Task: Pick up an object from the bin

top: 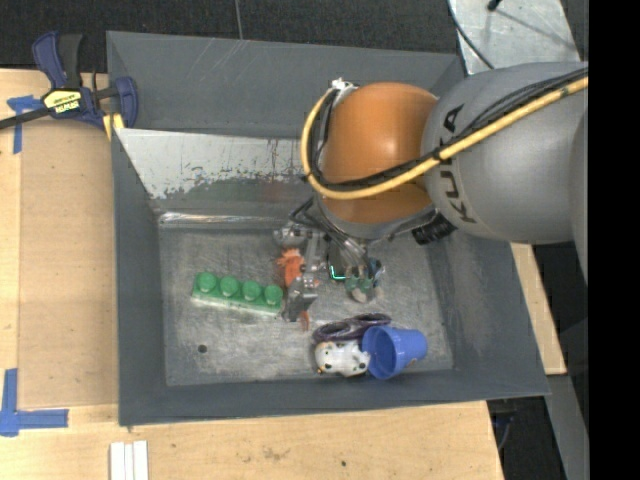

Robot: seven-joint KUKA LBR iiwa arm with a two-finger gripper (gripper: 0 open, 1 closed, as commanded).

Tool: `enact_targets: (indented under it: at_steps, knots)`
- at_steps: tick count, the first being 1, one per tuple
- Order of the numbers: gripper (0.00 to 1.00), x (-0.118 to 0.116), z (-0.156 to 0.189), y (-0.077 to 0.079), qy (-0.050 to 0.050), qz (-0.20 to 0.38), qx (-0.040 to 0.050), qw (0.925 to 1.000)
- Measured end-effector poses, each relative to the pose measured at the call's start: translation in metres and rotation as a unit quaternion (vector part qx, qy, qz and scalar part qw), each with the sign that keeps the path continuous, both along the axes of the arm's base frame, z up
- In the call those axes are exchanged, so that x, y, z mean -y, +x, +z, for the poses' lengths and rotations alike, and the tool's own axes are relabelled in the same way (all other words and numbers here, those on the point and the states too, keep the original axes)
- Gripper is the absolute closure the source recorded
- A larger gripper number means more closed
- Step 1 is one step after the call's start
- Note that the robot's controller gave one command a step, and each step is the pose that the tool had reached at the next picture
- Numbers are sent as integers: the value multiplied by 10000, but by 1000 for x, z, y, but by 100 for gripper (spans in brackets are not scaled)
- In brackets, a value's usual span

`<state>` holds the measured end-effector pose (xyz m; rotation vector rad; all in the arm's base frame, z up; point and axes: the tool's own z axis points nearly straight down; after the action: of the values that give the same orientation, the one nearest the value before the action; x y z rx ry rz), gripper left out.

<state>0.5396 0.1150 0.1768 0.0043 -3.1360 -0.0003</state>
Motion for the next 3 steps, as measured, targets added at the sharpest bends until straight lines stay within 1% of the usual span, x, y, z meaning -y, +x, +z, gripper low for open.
enact_targets:
  at_steps: [1,2,3]
  knots:
    - [0,1,4,2,5,-13,41,10000]
    - [0,-15,-19,11,3,-431,64,9991]
    - [0,-33,-56,19,-3,-393,30,9992]
